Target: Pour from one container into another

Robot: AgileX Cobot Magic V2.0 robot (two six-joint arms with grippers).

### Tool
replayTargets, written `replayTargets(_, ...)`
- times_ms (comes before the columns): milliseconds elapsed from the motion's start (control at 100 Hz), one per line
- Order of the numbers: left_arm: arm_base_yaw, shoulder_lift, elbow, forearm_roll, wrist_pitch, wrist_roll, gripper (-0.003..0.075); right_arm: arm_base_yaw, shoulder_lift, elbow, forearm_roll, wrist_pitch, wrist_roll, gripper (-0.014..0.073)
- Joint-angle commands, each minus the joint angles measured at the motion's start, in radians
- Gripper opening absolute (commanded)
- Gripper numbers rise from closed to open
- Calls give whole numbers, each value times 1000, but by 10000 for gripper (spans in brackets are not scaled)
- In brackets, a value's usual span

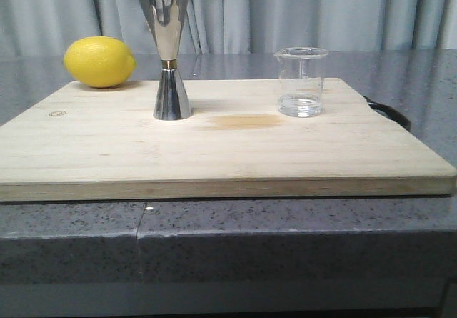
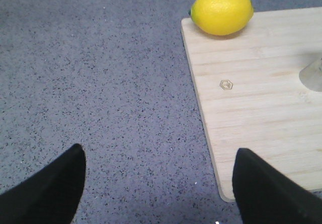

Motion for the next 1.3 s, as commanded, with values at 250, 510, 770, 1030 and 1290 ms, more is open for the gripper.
replayTargets(250,0,-51,29,-5,-131,-24,436,-6,-118,57,-5,-139,2,335)
replayTargets(510,0,-51,29,-5,-141,-24,134,-6,-118,61,-5,-139,2,-35)
replayTargets(770,0,-51,29,-5,-149,-24,-19,-6,-118,61,-3,-149,2,-75)
replayTargets(1030,0,-51,29,-5,-147,-24,-19,-6,-118,61,-3,-142,2,-75)
replayTargets(1290,0,-53,31,-5,-147,-24,-19,-6,-118,61,-3,-142,2,-75)
